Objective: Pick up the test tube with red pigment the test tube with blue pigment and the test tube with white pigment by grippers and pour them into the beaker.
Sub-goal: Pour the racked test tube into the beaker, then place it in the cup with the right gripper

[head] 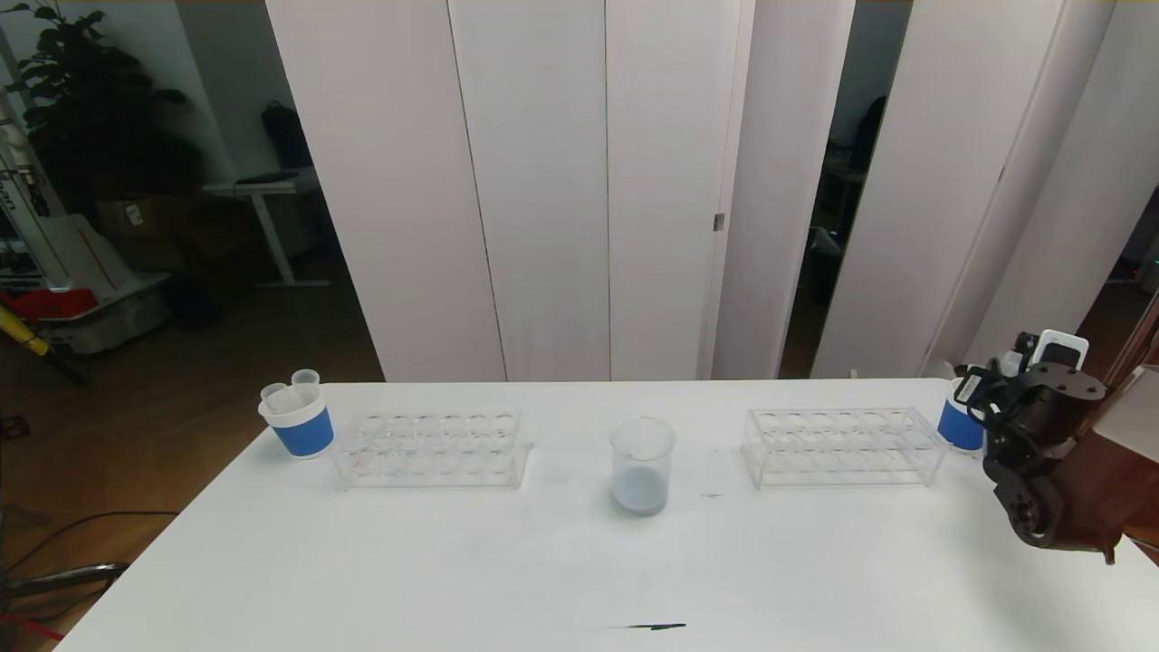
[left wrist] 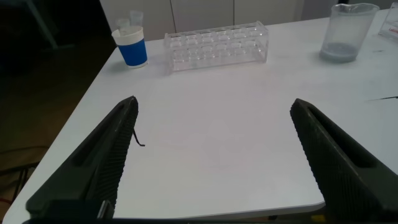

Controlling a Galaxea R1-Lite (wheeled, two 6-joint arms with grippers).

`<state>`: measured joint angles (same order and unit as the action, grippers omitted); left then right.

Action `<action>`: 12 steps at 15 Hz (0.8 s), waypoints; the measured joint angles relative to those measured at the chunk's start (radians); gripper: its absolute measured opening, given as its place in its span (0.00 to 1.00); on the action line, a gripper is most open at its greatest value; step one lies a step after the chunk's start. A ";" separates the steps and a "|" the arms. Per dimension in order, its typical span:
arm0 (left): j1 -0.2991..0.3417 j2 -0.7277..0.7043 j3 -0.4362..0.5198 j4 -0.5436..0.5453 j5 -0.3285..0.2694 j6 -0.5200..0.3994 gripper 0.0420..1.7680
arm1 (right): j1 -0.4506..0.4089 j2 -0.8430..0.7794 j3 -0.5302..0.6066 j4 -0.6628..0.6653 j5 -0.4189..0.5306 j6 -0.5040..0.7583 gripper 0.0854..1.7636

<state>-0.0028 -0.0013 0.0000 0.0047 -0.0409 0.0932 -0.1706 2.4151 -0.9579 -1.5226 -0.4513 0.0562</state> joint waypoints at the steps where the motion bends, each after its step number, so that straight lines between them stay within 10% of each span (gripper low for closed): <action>1: 0.000 0.000 0.000 0.000 0.000 0.000 0.99 | 0.000 0.001 0.000 0.001 0.000 0.000 0.53; 4: 0.000 0.000 0.000 0.000 0.000 0.000 0.99 | -0.007 0.000 -0.004 0.006 0.005 -0.001 0.98; 12: 0.000 0.000 0.000 0.000 0.000 0.000 0.99 | -0.034 -0.024 -0.005 0.005 0.020 -0.003 0.99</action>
<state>-0.0023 -0.0013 0.0000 0.0047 -0.0413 0.0928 -0.2043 2.3915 -0.9626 -1.5179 -0.4309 0.0532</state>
